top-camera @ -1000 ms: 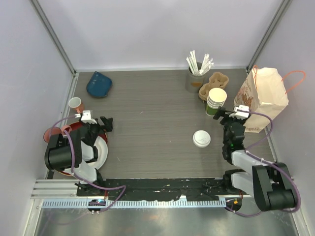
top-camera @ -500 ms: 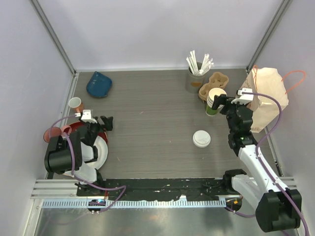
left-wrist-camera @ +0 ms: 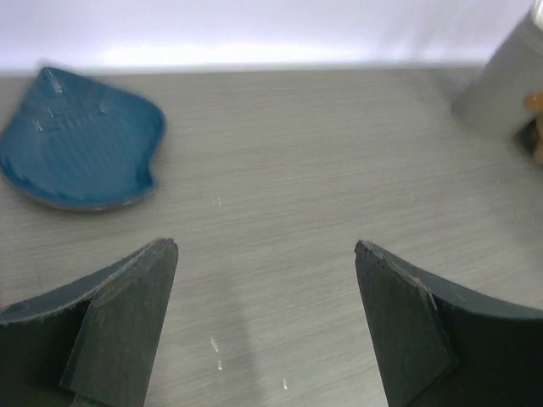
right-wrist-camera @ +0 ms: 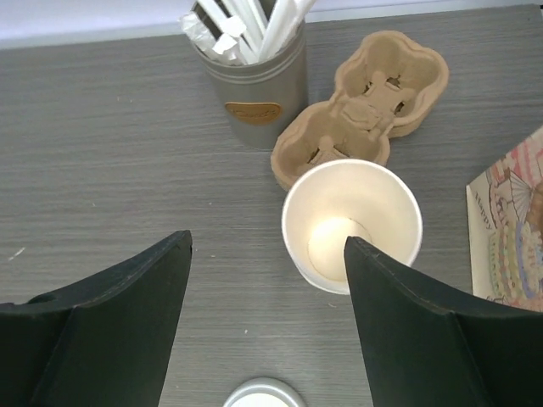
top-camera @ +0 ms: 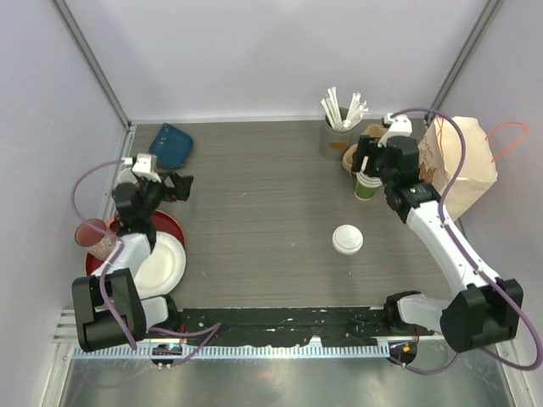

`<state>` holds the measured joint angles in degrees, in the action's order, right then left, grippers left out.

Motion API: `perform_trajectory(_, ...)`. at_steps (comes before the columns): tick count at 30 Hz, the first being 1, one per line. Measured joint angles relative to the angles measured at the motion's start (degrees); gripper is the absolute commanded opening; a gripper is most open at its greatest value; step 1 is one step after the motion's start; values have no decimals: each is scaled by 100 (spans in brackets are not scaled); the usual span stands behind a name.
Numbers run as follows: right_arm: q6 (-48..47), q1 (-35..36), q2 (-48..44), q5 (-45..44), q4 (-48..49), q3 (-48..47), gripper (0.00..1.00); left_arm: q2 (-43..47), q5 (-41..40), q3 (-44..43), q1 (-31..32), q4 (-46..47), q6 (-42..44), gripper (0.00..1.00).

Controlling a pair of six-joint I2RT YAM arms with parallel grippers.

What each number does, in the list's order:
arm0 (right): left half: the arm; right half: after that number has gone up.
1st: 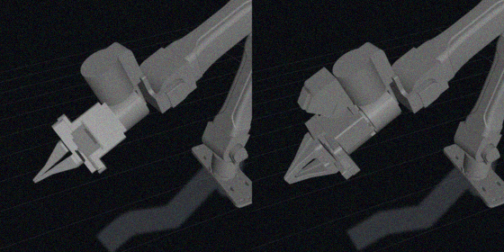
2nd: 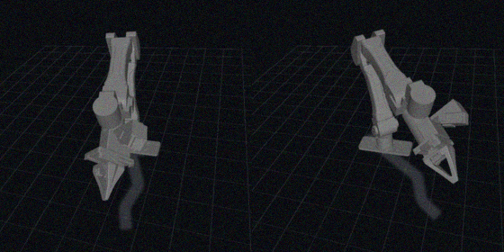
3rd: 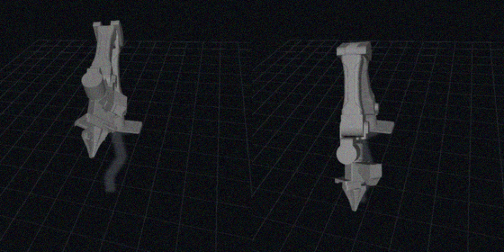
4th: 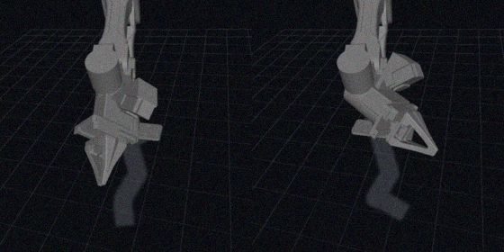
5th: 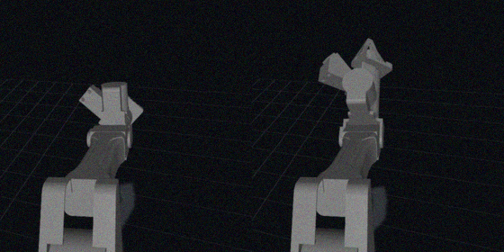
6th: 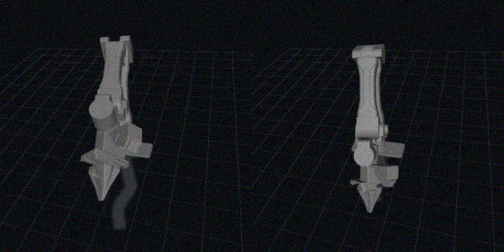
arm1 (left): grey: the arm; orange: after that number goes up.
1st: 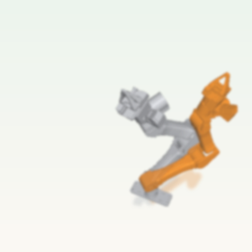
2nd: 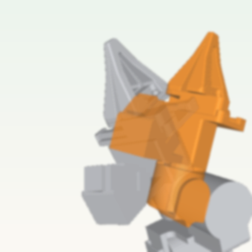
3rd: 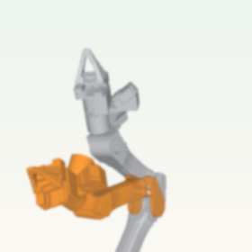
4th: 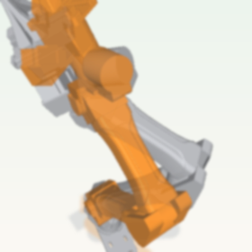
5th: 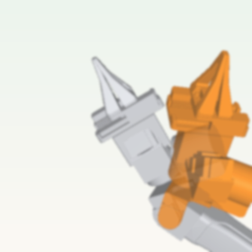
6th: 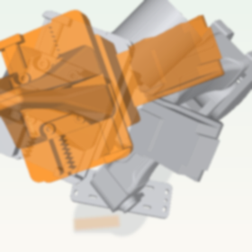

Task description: Pack the takeout coffee

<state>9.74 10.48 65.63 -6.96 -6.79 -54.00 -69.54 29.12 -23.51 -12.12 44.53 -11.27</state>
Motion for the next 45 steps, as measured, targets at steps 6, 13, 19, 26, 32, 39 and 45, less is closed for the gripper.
perform_trajectory(6,-376,396,1067,-389,-1285,-1453,56,-48,376,-2098,28,-3316,509,87)
perform_trajectory(13,-691,420,2332,-601,-2400,-2684,46,46,555,-3204,28,-5707,1274,88)
perform_trajectory(19,-796,420,2732,-688,-2953,-2940,41,136,660,-3202,37,-6649,1543,88)
perform_trajectory(26,-876,420,2962,-734,-3189,-3010,26,136,673,-3202,37,-6898,1624,88)
perform_trajectory(32,-922,420,3053,-872,-3254,-3012,11,136,706,-3202,39,-6907,1622,88)
perform_trajectory(39,-925,420,3053,-925,-3340,-3069,13,136,793,-3200,39,-6907,1624,88)
perform_trajectory(45,-925,420,3053,-922,-3405,-3150,1,136,883,-3195,39,-6907,1626,88)
